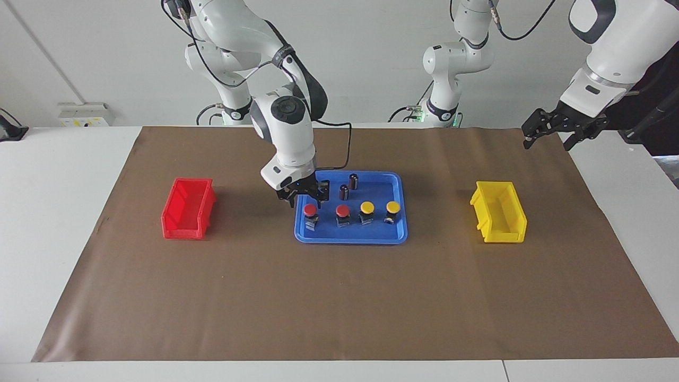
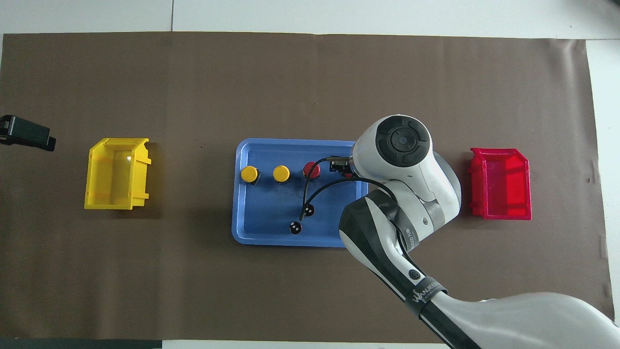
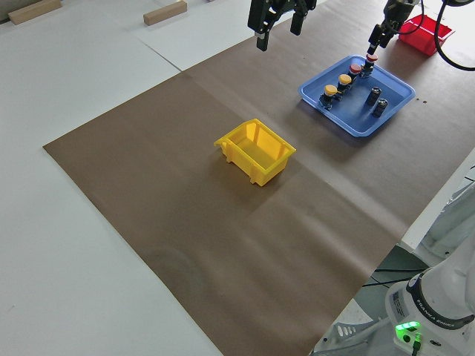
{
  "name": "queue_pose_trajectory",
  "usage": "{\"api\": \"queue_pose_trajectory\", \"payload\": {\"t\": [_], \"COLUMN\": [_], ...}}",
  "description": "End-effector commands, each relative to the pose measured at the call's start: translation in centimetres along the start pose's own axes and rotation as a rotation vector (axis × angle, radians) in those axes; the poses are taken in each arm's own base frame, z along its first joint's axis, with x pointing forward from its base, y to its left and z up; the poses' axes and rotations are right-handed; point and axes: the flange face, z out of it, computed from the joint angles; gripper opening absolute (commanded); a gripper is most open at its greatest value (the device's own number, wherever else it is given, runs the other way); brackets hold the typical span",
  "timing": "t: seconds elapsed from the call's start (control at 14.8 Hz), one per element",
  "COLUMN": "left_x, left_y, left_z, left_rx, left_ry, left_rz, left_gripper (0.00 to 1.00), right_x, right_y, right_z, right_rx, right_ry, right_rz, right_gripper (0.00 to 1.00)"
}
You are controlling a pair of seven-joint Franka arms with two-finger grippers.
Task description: Sort red and yellow buttons by color
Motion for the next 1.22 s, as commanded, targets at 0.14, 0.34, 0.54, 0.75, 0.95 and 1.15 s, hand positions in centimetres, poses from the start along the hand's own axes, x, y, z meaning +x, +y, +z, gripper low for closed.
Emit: {"api": "queue_pose_trajectory", "payload": {"t": [0.14,0.34,0.54,0.75,0.95,1.15], "left_x": [-1.1,-0.8,-1.1,-1.4,-1.5,-2.0], "left_y": [0.5,0.8,0.9,0.8,1.2,3.6], "left_z": [0.2,0.3,0.6,0.9,1.8,4.8], "left_rx": [0.003,0.005,0.005,0.005,0.009,0.015], "left_ry": [-0.003,0.011,0.003,-0.001,0.024,0.061], "left_rz": [-0.051,-0.059,-0.059,-0.06,-0.062,-0.077], "left_gripper": [1.0,1.0,1.0,1.0,1.0,1.0], "right_x": [-0.7,-0.7,-0.6,-0.6,-0.1,1.8], "right_y": [-0.3,-0.2,-0.2,-0.2,0.0,0.2], "right_z": [1.1,1.9,2.8,3.7,3.5,0.4], "right_rx": [0.013,0.01,0.024,0.006,0.0,-0.009], "right_ry": [0.028,0.02,0.028,0.027,0.027,0.027], "right_rz": [-0.002,-0.004,-0.005,-0.024,-0.026,-0.005], "right_gripper": [0.72,0.7,0.7,0.63,0.39,0.22]}}
